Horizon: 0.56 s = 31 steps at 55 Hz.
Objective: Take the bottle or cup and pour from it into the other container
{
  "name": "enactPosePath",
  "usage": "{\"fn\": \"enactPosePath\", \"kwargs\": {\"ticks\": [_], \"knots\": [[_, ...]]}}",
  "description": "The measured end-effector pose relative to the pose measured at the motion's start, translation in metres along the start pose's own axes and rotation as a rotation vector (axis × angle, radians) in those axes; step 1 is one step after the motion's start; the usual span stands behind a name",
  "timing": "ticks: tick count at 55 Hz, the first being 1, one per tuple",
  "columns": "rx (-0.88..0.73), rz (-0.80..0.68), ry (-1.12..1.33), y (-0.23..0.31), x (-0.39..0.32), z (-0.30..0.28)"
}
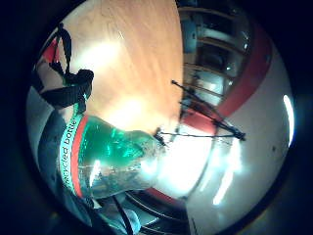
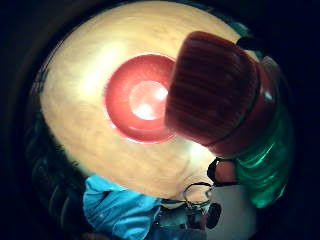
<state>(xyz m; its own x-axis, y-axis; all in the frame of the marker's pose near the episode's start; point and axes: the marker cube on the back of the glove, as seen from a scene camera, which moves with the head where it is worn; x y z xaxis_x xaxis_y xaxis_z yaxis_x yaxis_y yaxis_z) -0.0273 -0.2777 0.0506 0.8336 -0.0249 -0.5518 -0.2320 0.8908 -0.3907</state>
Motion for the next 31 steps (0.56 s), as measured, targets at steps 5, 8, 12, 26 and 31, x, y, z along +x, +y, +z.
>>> {"fn": "enactPosePath", "kwargs": {"ticks": [5,8,12,26,31], "knots": [[-0.012,-0.159,0.226,0.003,-0.013,0.000],[-0.016,-0.160,0.290,0.000,-0.036,-0.003],[-0.026,-0.174,0.335,-0.001,-0.046,-0.003],[-0.052,-0.114,0.331,-0.006,-0.050,0.001],[-0.051,-0.101,0.349,-0.005,-0.031,0.003]]}}
